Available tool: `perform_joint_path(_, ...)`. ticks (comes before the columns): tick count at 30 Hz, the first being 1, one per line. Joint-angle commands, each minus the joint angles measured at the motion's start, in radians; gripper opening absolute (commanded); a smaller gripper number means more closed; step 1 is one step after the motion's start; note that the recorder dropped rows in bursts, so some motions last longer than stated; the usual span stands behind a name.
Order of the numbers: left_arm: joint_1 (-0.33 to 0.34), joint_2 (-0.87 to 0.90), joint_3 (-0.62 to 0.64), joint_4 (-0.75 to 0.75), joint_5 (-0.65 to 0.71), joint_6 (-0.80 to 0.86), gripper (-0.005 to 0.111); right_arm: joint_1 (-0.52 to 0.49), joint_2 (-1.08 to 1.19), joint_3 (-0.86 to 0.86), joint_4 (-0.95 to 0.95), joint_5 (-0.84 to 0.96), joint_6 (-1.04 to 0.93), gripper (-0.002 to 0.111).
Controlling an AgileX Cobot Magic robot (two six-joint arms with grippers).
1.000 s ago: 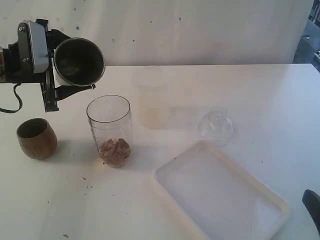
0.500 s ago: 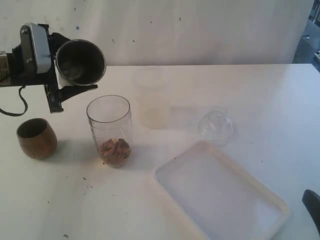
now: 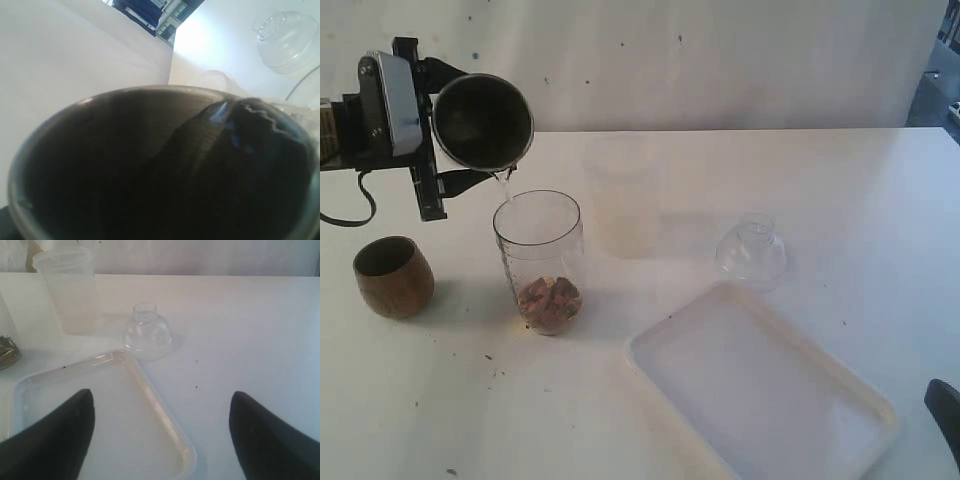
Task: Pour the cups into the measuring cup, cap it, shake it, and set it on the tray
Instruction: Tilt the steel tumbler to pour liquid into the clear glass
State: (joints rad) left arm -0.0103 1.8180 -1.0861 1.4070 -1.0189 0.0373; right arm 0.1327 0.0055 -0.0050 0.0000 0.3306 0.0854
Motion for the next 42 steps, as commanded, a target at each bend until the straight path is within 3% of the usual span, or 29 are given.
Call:
perform_joint_path(1, -0.002, -0.011, -0.007, -0.060, -0.044, 0.008, 0.000, -0.005, -0.006, 0.005, 0.000, -0.009, -0.001, 0.069)
perform_joint_path(23, -0.006, -0.011, -0.007, -0.120, -0.050, 0.073, 0.000, -0.005, -0.006, 0.005, 0.000, -0.009, -0.001, 0.069)
perform_joint_path(31, -0.079, -0.011, -0.007, -0.158, 0.066, 0.127, 0.000, -0.005, -0.006, 0.005, 0.000, -0.009, -0.001, 0.069)
perform_joint_path(42, -0.081, -0.011, -0.007, -0.166, 0.079, 0.188, 0.000, -0.005, -0.006, 0.005, 0.000, -0.009, -0.001, 0.069)
